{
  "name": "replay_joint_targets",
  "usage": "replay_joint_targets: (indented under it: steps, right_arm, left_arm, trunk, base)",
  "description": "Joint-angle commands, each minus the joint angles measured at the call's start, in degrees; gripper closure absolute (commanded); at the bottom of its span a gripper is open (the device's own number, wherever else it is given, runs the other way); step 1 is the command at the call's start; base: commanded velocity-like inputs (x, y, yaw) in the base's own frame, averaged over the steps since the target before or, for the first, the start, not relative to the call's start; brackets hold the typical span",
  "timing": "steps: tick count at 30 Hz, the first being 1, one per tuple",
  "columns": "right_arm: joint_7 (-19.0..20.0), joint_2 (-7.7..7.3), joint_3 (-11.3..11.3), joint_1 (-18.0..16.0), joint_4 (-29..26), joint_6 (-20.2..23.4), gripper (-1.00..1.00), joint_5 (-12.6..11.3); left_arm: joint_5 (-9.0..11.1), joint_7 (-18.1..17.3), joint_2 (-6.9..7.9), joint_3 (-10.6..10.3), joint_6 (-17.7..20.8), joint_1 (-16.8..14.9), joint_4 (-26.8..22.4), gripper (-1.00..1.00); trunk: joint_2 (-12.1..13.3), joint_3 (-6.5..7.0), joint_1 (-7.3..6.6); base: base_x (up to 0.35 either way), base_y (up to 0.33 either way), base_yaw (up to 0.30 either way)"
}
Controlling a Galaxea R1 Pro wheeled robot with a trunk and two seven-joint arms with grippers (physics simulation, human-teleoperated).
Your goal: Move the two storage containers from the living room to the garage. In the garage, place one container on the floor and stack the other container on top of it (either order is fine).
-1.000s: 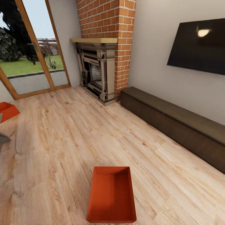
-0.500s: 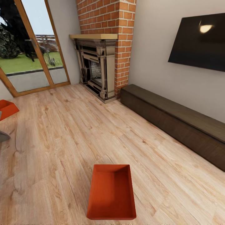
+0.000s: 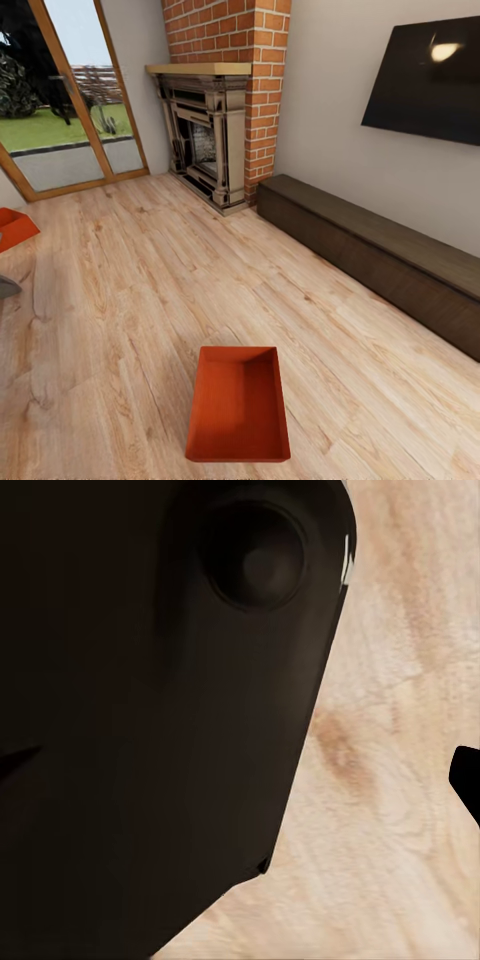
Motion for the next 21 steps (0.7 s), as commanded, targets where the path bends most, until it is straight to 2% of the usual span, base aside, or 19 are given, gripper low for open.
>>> replay_joint_targets:
  steps: [1, 21]
  right_arm:
    - [-0.4, 0.02, 0.3, -0.1, 0.2, -0.2, -1.00, 0.4]
    - [-0.8, 0.01, 0.4, -0.1, 0.2, -0.3, -1.00, 0.5]
  left_arm:
    - [0.3, 0.0, -0.01, -0.1, -0.1, 0.0, 0.0, -1.00]
    - [0.4, 0.0, -0.03, 0.0, -0.2, 0.0, 0.0, -1.00]
  trunk:
    - [0.0, -0.13, 0.00]
    - [0.0, -1.96, 0.00]
  base:
    - [0.000, 0.000, 0.000]
    - [0.000, 0.000, 0.000]
